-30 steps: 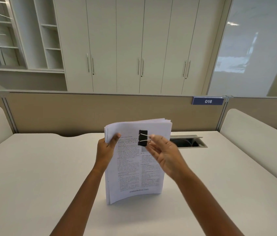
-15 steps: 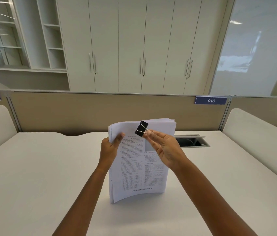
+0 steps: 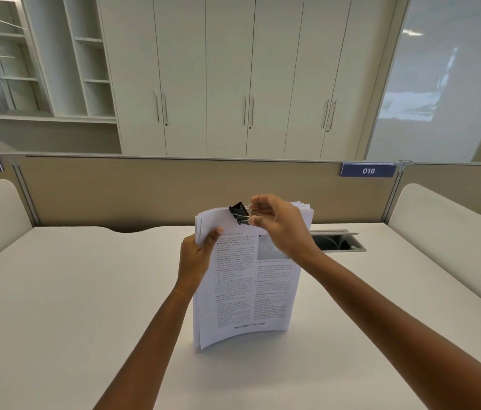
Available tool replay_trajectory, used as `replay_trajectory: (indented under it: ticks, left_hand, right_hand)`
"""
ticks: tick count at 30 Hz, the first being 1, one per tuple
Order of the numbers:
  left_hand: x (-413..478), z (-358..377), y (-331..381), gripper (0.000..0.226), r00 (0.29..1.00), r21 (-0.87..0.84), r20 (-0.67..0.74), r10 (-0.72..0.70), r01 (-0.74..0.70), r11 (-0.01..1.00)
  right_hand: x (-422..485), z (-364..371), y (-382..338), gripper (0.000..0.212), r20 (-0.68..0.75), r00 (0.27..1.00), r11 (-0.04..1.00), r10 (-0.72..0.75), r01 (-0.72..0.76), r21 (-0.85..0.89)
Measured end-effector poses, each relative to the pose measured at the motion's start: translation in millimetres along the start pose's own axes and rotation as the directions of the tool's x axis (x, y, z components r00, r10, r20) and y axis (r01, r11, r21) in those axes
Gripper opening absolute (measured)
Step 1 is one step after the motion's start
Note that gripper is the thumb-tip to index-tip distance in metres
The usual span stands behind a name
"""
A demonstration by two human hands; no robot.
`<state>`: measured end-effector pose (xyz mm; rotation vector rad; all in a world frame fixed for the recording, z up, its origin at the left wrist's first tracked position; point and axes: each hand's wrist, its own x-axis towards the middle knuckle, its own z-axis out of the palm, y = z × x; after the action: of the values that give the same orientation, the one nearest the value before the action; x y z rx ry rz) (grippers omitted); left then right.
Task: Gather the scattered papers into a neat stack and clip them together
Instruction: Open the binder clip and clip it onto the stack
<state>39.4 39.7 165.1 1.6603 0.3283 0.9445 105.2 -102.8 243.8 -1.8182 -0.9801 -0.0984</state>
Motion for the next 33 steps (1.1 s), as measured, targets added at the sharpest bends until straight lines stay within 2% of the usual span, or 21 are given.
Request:
replay_trajectory:
  ticks: [5,8,11,18,24,29,33]
  left_hand:
    - [-1,3,2,0.083,1.000,0.010,-0.003,0.019,-0.019,1.000]
    - [-3,4,3,0.083,1.000,0.002,-0.004,0.026,-0.026,1.000]
    - [-4,5,5,0.093,1.000,0.001,-0.009,0.029,-0.029,1.000]
    - [-7,6,7,0.099,0.999,0.015,-0.026,0.043,-0.042,0.999]
    - [-9,6,5,0.095,0.997,0.059,-0.044,0.065,-0.063,0.996]
    - [-10,10,2,0.062,0.992,0.114,-0.058,0.110,-0.103,0.988]
    - [-8,11,-4,0.017,0.992,0.186,-0.068,0.109,-0.095,0.978]
  right_hand:
    - [4,1,-10,0.034,0.007,0.976,0.944,-0.219,0.214,-0.252]
    - [3,1,-14,0.030,0.043,0.945,0.890,-0.323,0.319,-0.327]
    - [4,2,-18,0.028,0.060,0.917,0.838,-0.395,0.386,-0.386]
    - [4,2,-25,0.022,0.094,0.884,0.770,-0.458,0.448,-0.455]
    - [5,2,-32,0.021,0.110,0.875,0.743,-0.472,0.462,-0.485]
    - [7,4,-35,0.023,0.157,0.871,0.706,-0.465,0.472,-0.528]
    - [7,6,-34,0.024,0.225,0.868,0.680,-0.442,0.488,-0.547]
